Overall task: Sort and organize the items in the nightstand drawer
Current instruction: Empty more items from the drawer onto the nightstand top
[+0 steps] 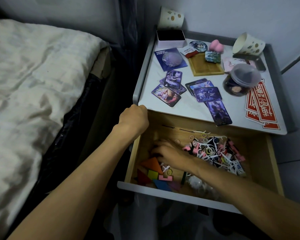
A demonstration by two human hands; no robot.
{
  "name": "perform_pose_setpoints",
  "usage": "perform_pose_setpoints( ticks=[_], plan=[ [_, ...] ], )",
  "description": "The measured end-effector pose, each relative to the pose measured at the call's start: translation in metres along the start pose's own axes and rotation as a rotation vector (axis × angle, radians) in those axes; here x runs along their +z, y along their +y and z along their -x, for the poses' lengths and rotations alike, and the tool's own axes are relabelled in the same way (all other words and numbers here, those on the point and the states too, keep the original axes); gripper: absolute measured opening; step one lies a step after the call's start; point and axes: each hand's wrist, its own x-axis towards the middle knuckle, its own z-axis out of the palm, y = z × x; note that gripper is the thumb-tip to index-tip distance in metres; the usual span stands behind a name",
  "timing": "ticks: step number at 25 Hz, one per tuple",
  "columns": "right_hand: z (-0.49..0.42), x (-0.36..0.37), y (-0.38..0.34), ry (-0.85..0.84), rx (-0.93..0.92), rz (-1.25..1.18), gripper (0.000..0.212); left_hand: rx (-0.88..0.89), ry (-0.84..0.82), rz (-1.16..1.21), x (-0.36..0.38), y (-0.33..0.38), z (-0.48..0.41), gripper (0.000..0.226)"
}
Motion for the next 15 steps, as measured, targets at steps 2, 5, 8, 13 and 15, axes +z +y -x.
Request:
perform_pose_setpoints(
  ticks=[2, 5, 8, 13, 15],
  plan=[
    [0.008, -0.001, 0.009, 0.022, 0.038, 0.002, 0.021, -0.001, 0.006, 0.008, 0.003, -0.001, -0.003, 0.020],
    [0.019, -0.002, 0.020, 0.036, 0.095, -0.066, 0.018, -0.006, 0.011, 0.000, 0.006, -0.001, -0.005, 0.024],
    [0.027, -0.003, 0.024, -0.033, 0.105, -0.096, 0.028, 0.001, 0.016, -0.007, 0.007, -0.001, -0.005, 0.026],
    [0.029, -0.001, 0.013, -0.036, 0.111, 0.025, 0.045, 0.004, 0.031, -0.036, 0.008, 0.001, -0.004, 0.028],
    [0.023, 0.004, 0.001, 0.002, 0.088, 0.075, 0.042, 0.003, 0.029, -0.043, 0.007, 0.001, -0.004, 0.030]
  ],
)
